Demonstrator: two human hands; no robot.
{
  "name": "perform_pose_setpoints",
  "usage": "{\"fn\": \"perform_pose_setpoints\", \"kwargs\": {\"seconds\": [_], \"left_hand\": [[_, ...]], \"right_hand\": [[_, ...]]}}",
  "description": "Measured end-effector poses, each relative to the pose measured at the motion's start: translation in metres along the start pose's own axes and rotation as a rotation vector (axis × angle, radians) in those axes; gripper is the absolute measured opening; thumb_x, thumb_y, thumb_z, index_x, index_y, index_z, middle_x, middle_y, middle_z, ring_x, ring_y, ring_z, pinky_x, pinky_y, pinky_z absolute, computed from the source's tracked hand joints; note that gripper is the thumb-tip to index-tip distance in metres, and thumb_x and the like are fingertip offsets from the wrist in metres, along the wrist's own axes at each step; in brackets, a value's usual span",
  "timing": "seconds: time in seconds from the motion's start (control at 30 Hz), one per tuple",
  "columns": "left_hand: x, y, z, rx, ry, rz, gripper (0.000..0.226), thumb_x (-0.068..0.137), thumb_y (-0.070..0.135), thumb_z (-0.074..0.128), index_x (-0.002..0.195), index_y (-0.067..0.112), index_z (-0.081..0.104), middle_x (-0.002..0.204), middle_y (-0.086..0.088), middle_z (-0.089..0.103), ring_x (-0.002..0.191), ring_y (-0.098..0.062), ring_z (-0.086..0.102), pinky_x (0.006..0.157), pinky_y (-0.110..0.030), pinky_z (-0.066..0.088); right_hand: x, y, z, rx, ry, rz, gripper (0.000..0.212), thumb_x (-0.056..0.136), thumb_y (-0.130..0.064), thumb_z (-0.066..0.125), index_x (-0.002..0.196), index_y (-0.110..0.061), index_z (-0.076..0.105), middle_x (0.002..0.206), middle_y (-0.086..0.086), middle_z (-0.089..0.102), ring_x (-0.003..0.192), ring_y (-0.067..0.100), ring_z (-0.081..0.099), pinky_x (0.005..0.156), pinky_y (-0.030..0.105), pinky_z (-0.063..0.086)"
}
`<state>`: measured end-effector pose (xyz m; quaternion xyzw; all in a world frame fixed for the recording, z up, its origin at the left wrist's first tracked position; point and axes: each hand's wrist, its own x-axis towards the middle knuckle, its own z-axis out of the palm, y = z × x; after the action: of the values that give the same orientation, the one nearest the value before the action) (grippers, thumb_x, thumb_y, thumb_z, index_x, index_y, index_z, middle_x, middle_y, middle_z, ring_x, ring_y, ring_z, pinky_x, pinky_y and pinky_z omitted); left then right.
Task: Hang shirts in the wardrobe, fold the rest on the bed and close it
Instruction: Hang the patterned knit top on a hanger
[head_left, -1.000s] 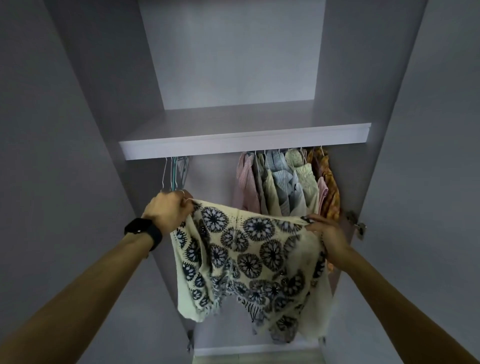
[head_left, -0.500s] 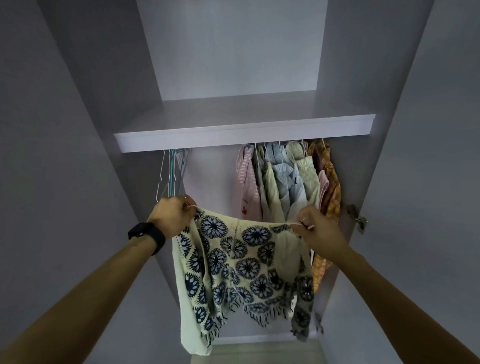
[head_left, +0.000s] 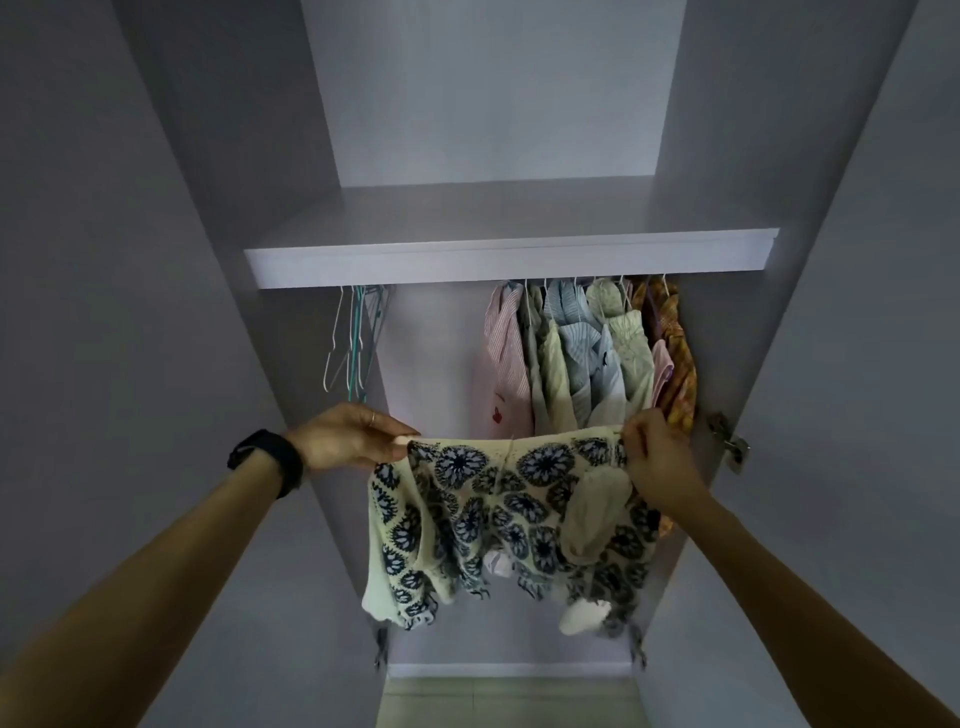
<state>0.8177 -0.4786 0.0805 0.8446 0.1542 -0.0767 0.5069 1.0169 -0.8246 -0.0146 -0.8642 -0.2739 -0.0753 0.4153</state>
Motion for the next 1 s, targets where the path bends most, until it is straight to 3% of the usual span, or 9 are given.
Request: {"fn": "perform_pose_setpoints", "kwargs": {"seconds": [0.13, 0.2, 0.27, 0.33, 0.4, 0.47, 0.6, 0.73, 1.0], "left_hand": [[-0.003, -0.002, 0.006, 0.028, 0.16, 0.07, 0.022, 0.08, 0.014, 0.081, 0.102, 0.013, 0.079, 0.091, 0.004, 0.078, 0.089, -0.008, 0.07, 0.082, -0.017, 0.052], [-0.003, -0.002, 0.01, 0.025, 0.243, 0.117, 0.019, 0.078, 0.016, 0.083, 0.096, 0.012, 0.08, 0.088, 0.002, 0.078, 0.085, -0.009, 0.071, 0.084, -0.02, 0.052], [-0.003, 0.001, 0.017, -0.031, 0.259, 0.18, 0.016, 0.079, 0.016, 0.083, 0.094, 0.013, 0.08, 0.088, 0.001, 0.078, 0.086, -0.012, 0.073, 0.081, -0.019, 0.053], [-0.004, 0.008, 0.023, -0.015, 0.247, 0.253, 0.014, 0.079, 0.02, 0.083, 0.092, 0.016, 0.081, 0.09, 0.004, 0.078, 0.088, -0.013, 0.073, 0.08, -0.018, 0.054], [-0.005, 0.018, 0.029, 0.026, 0.239, 0.314, 0.014, 0.079, 0.024, 0.083, 0.091, 0.019, 0.081, 0.091, 0.006, 0.078, 0.09, -0.016, 0.073, 0.085, -0.023, 0.056], [-0.007, 0.029, 0.031, 0.044, 0.248, 0.348, 0.013, 0.08, 0.026, 0.083, 0.091, 0.021, 0.08, 0.091, 0.007, 0.077, 0.09, -0.014, 0.073, 0.086, -0.024, 0.056], [-0.02, 0.034, 0.019, 0.149, 0.293, 0.388, 0.008, 0.084, 0.028, 0.08, 0.091, 0.026, 0.078, 0.092, 0.012, 0.076, 0.088, -0.006, 0.07, 0.084, -0.018, 0.054], [-0.042, 0.014, -0.009, 0.13, 0.425, 0.365, 0.006, 0.082, 0.028, 0.08, 0.088, 0.028, 0.078, 0.092, 0.017, 0.075, 0.087, 0.001, 0.068, 0.081, -0.012, 0.049], [-0.069, -0.021, -0.044, -0.036, 0.804, 0.26, 0.01, 0.085, 0.037, 0.077, 0.091, 0.03, 0.077, 0.088, 0.016, 0.075, 0.084, 0.001, 0.068, 0.082, -0.022, 0.052]], "right_hand": [[-0.003, -0.019, 0.004, -0.082, -0.214, -0.038, 0.022, 0.092, -0.005, 0.059, 0.088, -0.026, 0.059, 0.082, -0.007, 0.059, 0.076, 0.014, 0.06, 0.063, 0.026, 0.042], [-0.006, -0.034, 0.008, -0.13, -0.165, -0.094, 0.036, 0.085, 0.008, 0.058, 0.079, -0.028, 0.06, 0.077, -0.009, 0.056, 0.073, 0.016, 0.058, 0.063, 0.025, 0.041], [-0.011, -0.048, 0.017, -0.083, -0.091, -0.145, 0.029, 0.083, 0.007, 0.063, 0.081, -0.022, 0.061, 0.079, -0.004, 0.061, 0.075, 0.02, 0.06, 0.066, 0.029, 0.049], [-0.021, -0.064, 0.035, 0.049, -0.193, -0.09, 0.023, 0.085, -0.014, 0.074, 0.104, -0.021, 0.063, 0.095, -0.006, 0.063, 0.079, 0.017, 0.063, 0.072, 0.036, 0.055], [-0.032, -0.082, 0.059, 0.161, -0.403, -0.063, 0.053, 0.079, -0.049, 0.078, 0.125, -0.033, 0.056, 0.113, -0.018, 0.059, 0.083, 0.009, 0.065, 0.072, 0.029, 0.056], [-0.041, -0.098, 0.09, 0.184, -0.488, -0.114, 0.056, 0.075, -0.066, 0.072, 0.121, -0.037, 0.061, 0.114, -0.019, 0.062, 0.081, 0.006, 0.065, 0.071, 0.027, 0.056], [-0.048, -0.113, 0.133, 0.242, -0.399, -0.063, 0.03, 0.075, -0.052, 0.067, 0.086, -0.024, 0.064, 0.084, -0.005, 0.065, 0.071, 0.015, 0.062, 0.068, 0.039, 0.053], [-0.053, -0.104, 0.147, 0.236, -0.41, -0.14, 0.035, 0.086, -0.029, 0.076, 0.068, -0.025, 0.047, 0.06, -0.011, 0.05, 0.052, 0.006, 0.046, 0.055, 0.026, 0.041], [-0.041, -0.113, 0.155, -0.074, -0.267, -0.086, 0.023, 0.085, -0.027, 0.068, 0.086, -0.021, 0.045, 0.068, -0.01, 0.047, 0.06, 0.011, 0.045, 0.049, 0.019, 0.027]]}}
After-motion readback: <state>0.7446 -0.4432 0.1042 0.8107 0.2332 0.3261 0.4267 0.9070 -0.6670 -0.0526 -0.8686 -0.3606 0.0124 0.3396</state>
